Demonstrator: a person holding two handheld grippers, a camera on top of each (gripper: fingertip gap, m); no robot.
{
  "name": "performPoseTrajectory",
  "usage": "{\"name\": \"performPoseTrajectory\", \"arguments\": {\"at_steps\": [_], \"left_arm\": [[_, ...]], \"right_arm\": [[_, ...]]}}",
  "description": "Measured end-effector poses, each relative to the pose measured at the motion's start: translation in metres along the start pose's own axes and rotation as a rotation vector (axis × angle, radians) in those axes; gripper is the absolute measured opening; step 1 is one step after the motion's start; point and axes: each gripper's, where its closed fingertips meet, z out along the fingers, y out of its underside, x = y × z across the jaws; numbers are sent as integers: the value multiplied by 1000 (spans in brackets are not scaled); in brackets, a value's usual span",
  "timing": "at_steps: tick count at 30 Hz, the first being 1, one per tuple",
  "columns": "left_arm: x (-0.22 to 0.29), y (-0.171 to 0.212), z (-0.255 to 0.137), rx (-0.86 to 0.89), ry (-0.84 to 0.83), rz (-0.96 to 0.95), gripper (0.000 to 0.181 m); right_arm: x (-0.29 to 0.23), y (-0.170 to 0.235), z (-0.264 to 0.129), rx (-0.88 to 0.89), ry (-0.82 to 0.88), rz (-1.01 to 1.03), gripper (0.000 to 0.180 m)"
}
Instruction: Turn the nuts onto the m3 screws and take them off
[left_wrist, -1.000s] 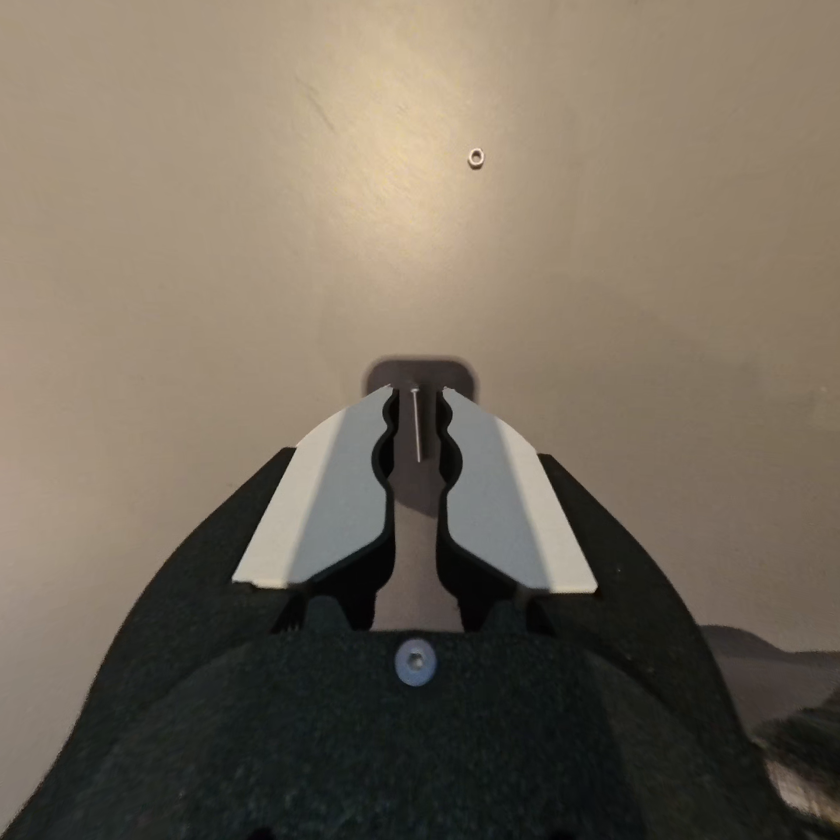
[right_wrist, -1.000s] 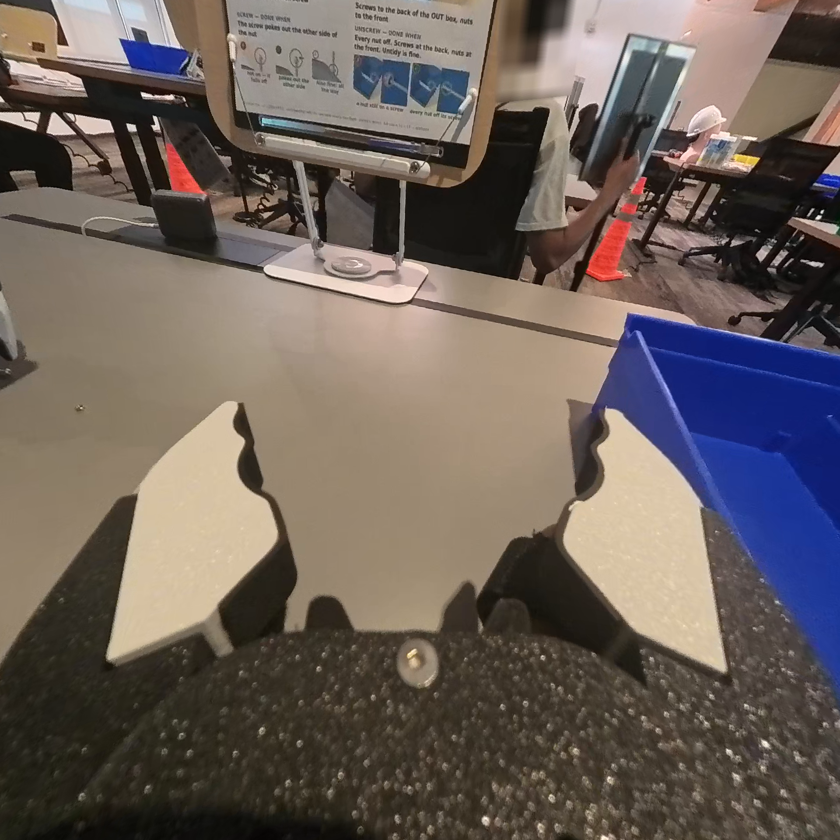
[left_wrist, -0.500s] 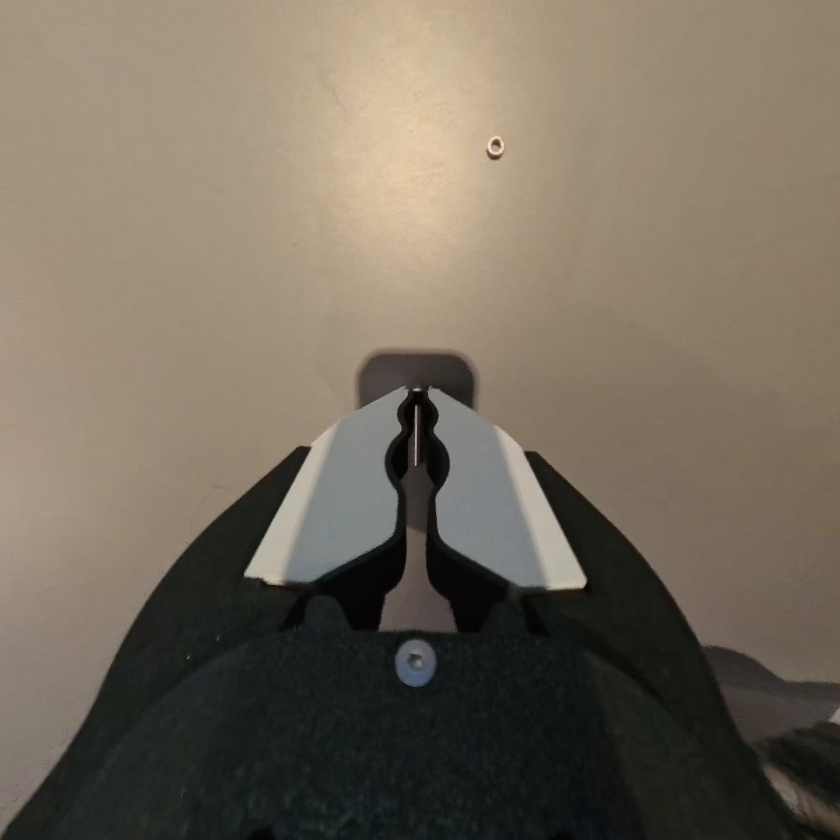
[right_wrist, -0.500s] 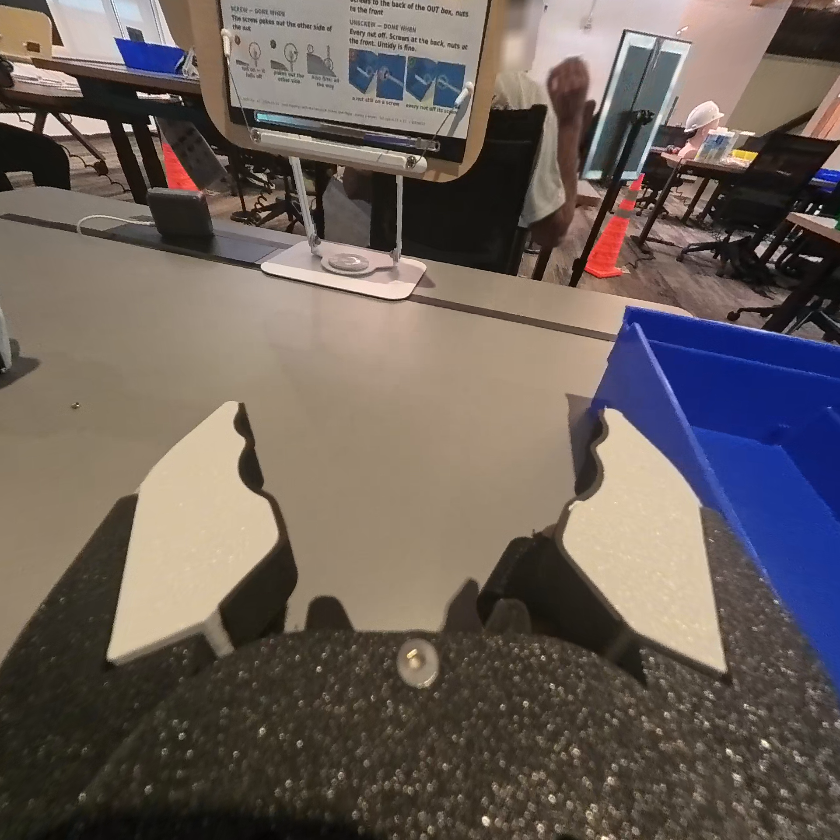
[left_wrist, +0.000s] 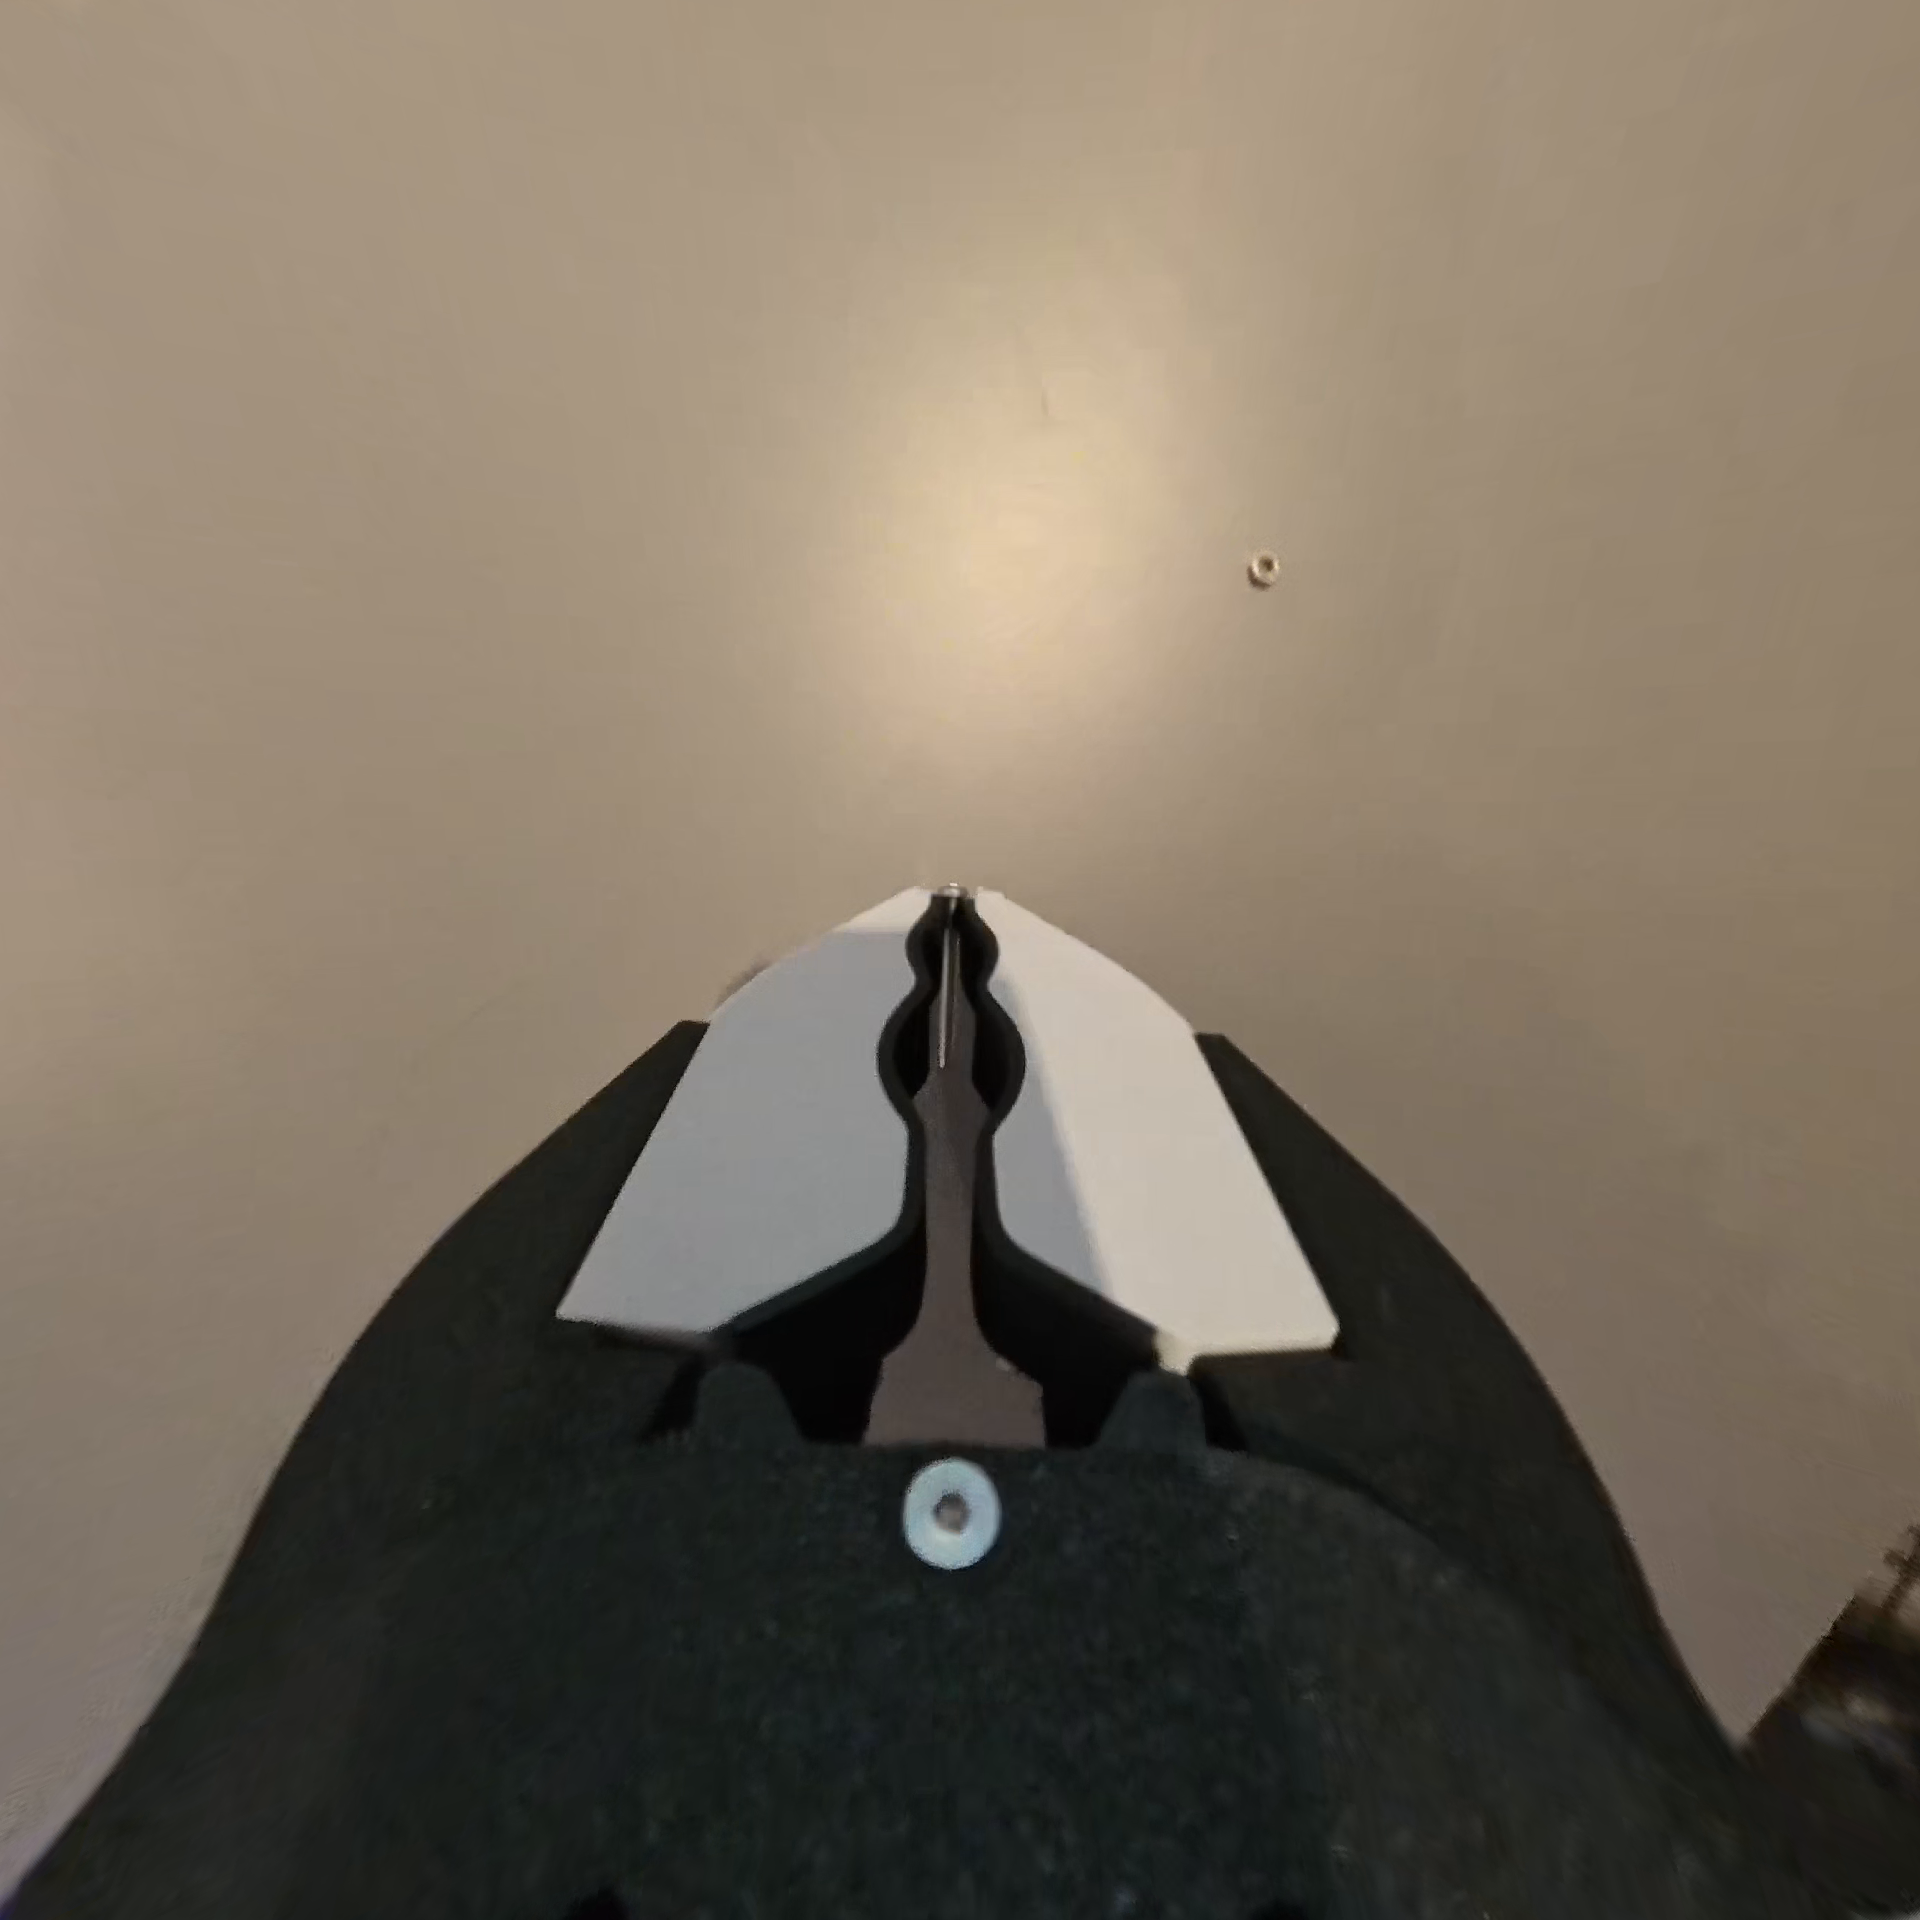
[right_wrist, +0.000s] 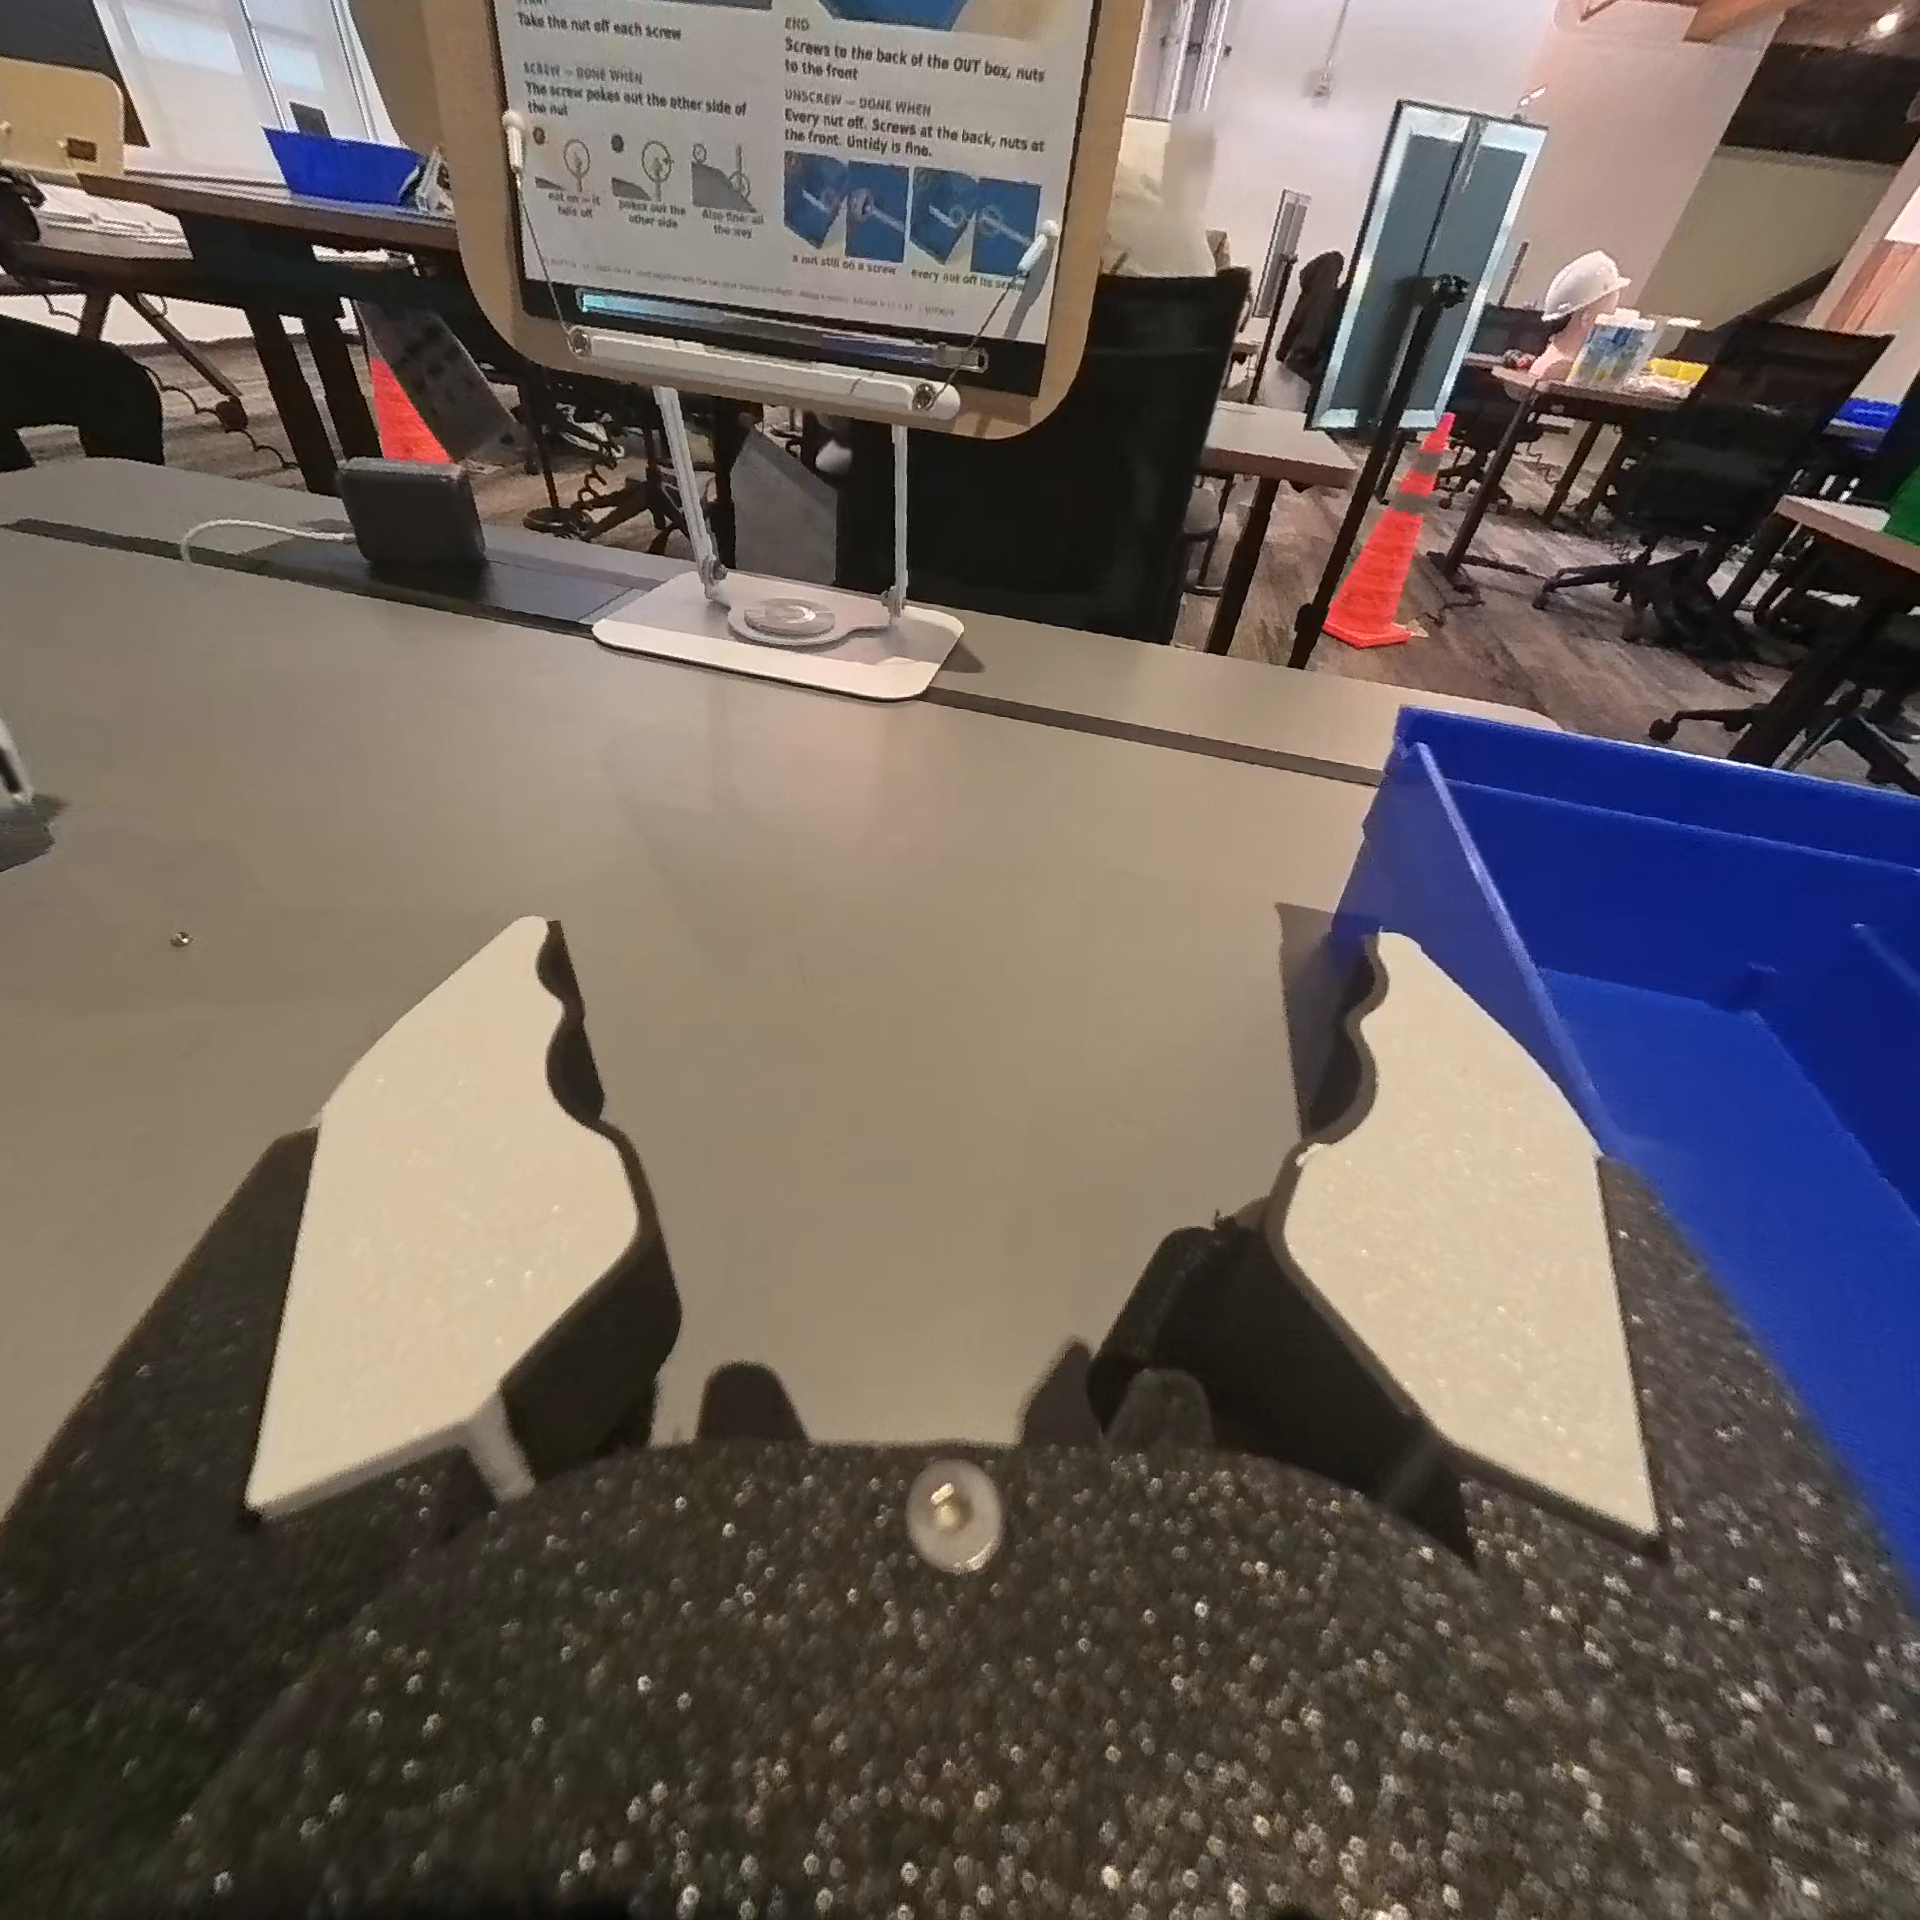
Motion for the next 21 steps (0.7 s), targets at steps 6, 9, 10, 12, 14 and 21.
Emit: {"name": "performPoseTrajectory", "arguments": {"at_steps": [6,9,10,12,14,21], "left_arm": [[-7,-3,-14,113,-53,-433,2],[-4,4,-17,153,-31,-658,2],[-3,7,-16,164,-26,-710,2],[0,12,-13,189,-10,-789,2],[2,15,-7,200,1,-836,2],[8,16,10,202,18,-882,2]], "right_arm": [[0,-1,0,6,0,5,134],[-1,-1,1,12,-8,13,133],[-2,-1,2,11,-11,14,133],[-3,-1,2,13,-15,14,133],[-4,0,3,13,-20,13,133],[-7,1,3,12,-28,13,133]]}}
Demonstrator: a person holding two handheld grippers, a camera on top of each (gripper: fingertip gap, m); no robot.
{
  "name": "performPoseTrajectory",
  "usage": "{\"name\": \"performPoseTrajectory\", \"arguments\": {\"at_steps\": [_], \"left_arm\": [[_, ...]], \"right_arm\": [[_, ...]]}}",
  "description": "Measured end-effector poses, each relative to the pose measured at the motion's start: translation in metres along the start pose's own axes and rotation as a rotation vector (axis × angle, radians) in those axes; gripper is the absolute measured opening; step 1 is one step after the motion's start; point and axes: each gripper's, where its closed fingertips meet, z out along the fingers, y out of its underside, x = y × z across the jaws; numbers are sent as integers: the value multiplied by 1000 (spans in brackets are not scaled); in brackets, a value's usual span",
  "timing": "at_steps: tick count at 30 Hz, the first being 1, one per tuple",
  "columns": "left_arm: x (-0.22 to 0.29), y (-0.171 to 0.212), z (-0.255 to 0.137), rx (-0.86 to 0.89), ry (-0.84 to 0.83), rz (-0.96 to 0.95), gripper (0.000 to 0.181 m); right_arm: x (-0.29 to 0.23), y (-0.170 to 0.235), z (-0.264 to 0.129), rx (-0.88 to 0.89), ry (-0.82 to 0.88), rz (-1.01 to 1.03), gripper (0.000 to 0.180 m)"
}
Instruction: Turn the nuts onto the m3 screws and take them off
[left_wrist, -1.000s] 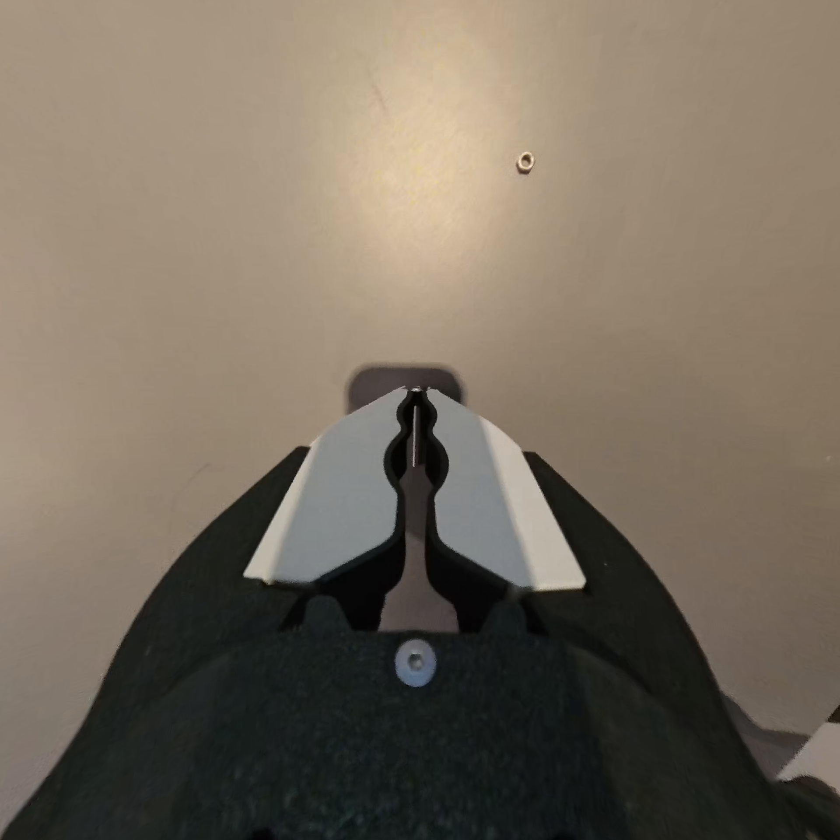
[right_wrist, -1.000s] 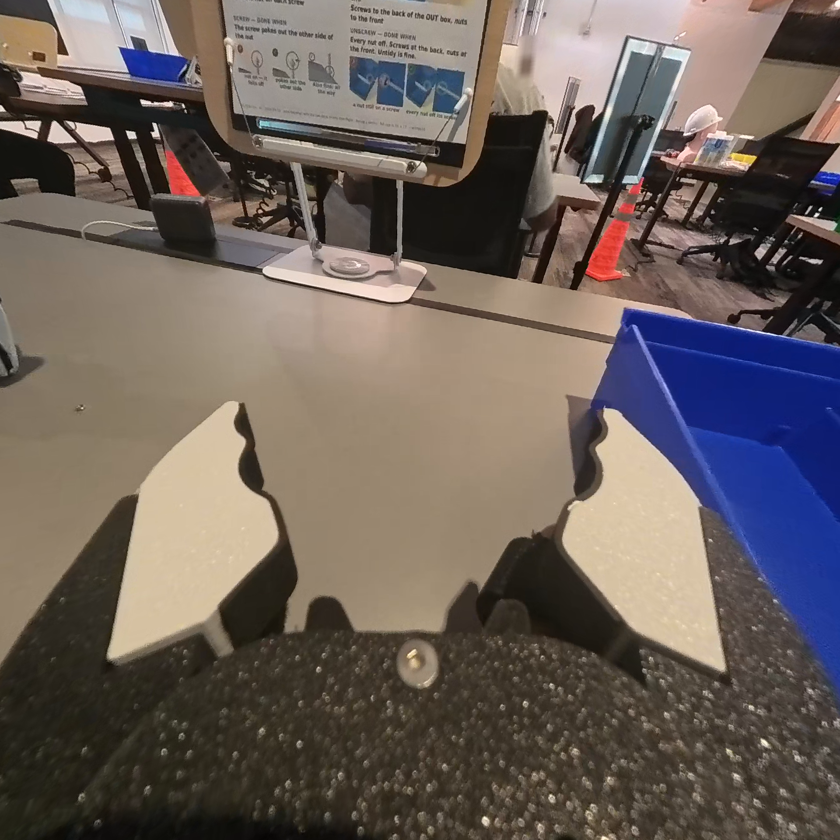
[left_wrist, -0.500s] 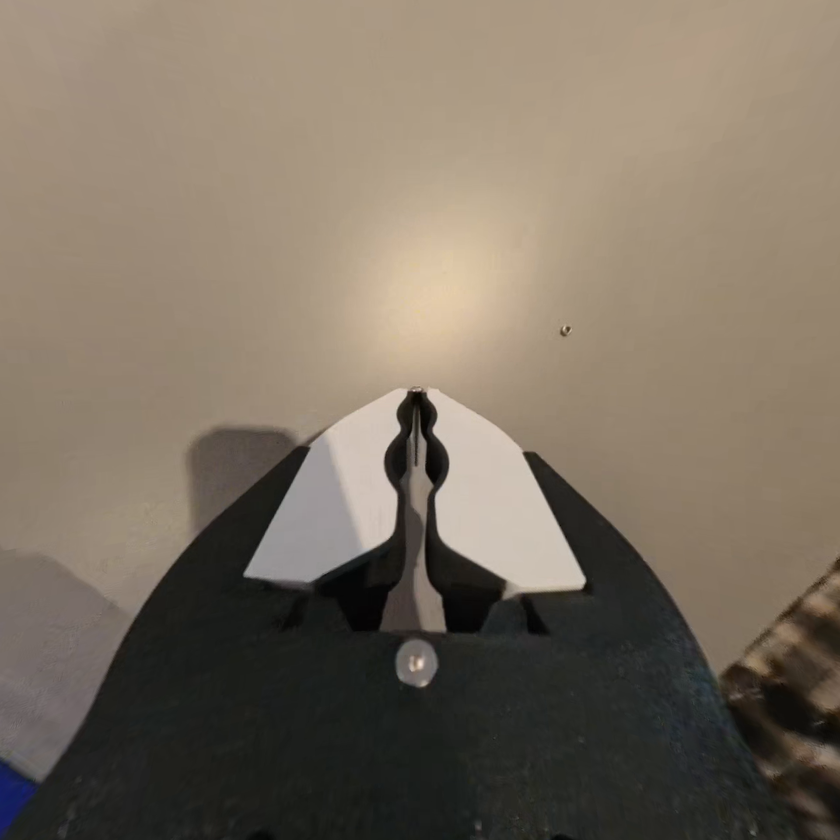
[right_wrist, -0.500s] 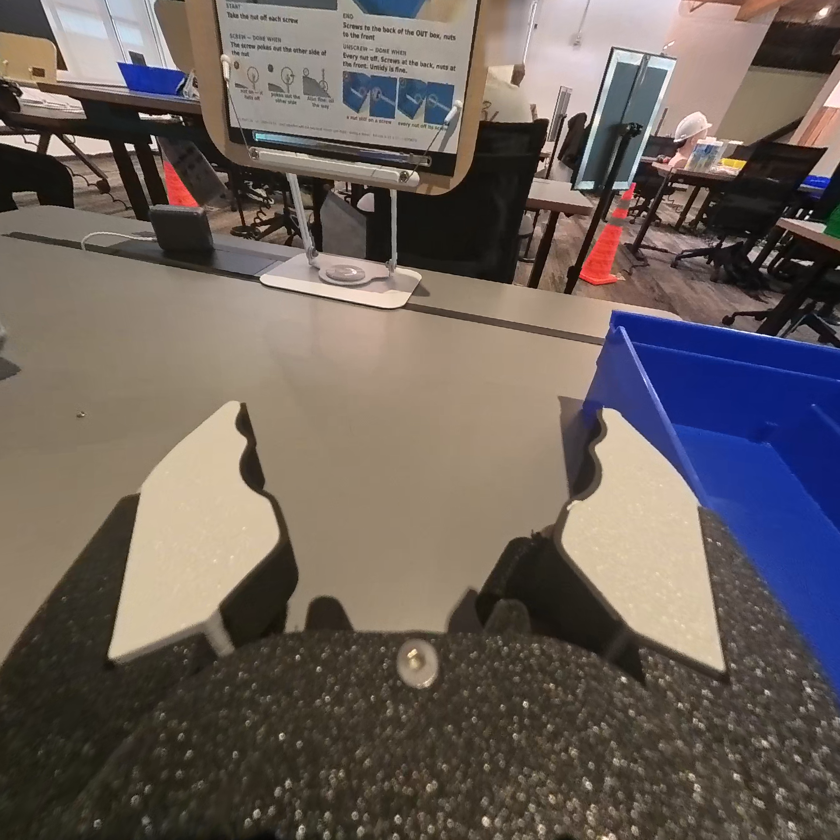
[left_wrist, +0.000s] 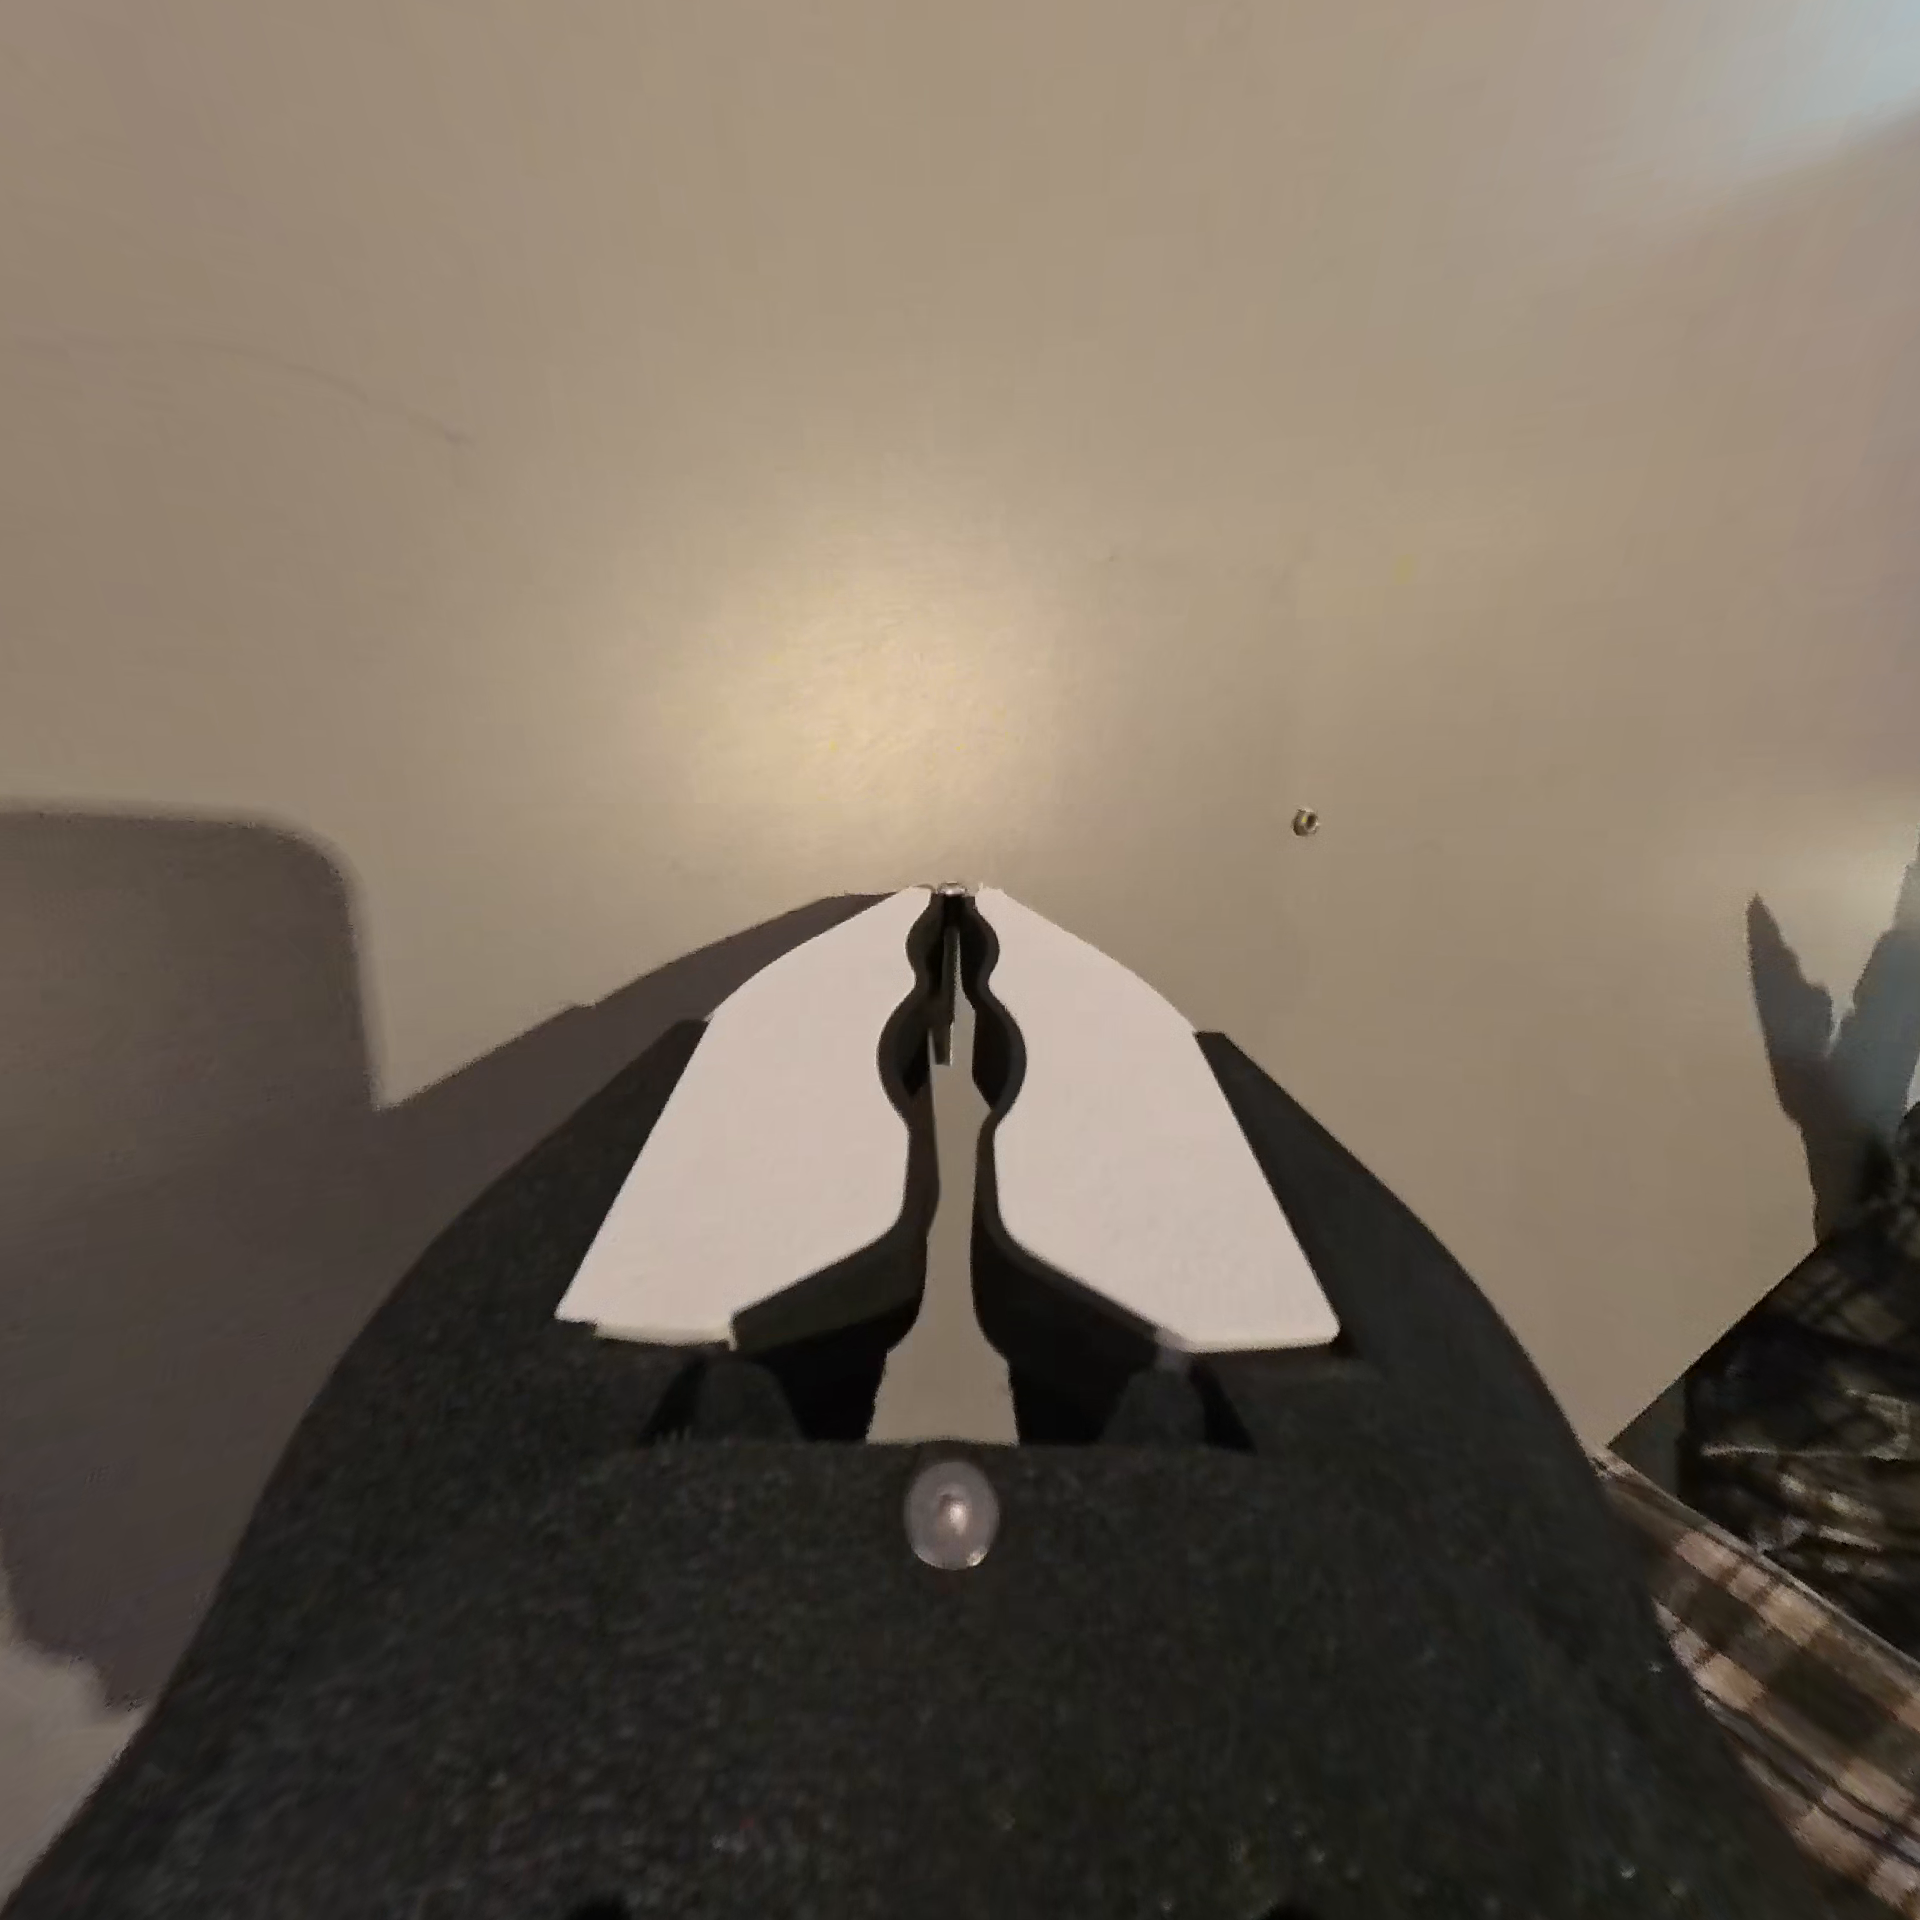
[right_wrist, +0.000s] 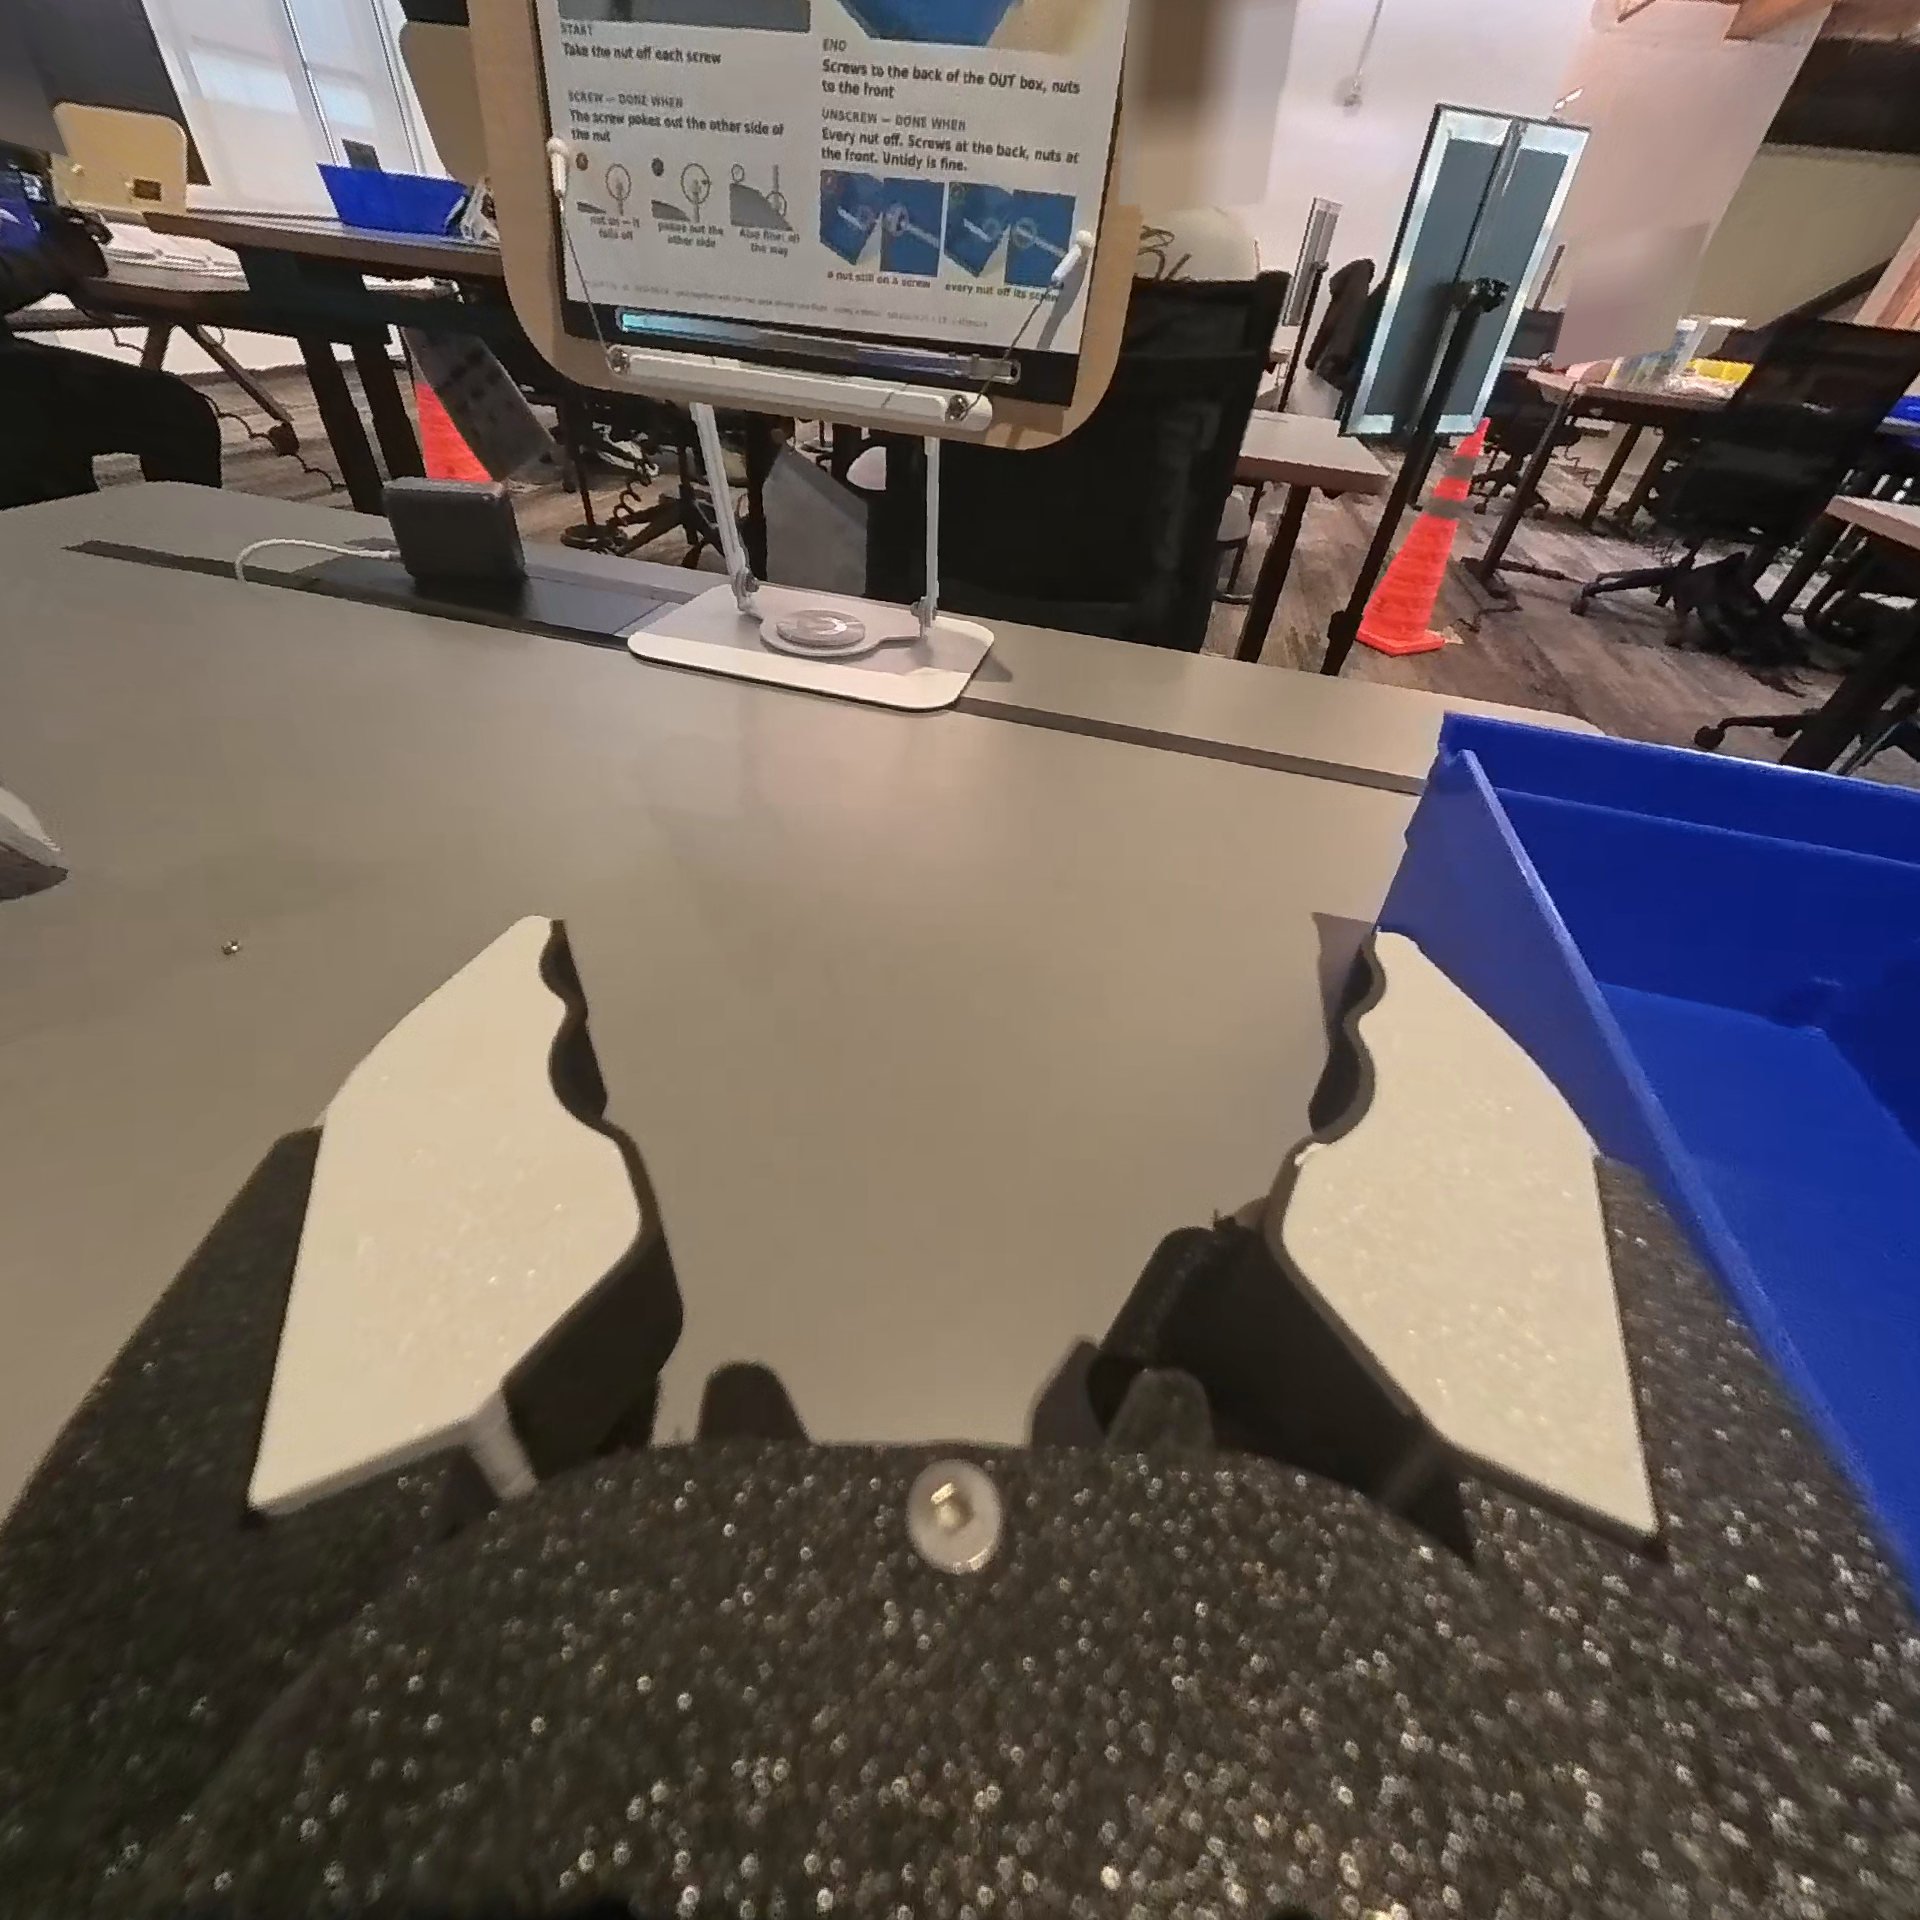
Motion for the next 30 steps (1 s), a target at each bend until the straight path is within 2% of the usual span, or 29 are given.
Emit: {"name": "performPoseTrajectory", "arguments": {"at_steps": [11,14,19,24,30], "left_arm": [[6,1,2,-15,55,57,4],[7,-3,-5,-16,56,112,12],[11,-21,-31,0,76,270,13],[20,-32,-56,-51,142,625,24],[15,-17,-65,-197,182,1343,26]], "right_arm": [[3,1,-2,5,2,1,134],[4,0,-4,8,3,0,134],[7,0,-6,13,7,2,135],[10,0,-8,14,11,1,135],[13,2,-11,6,11,5,135]]}}
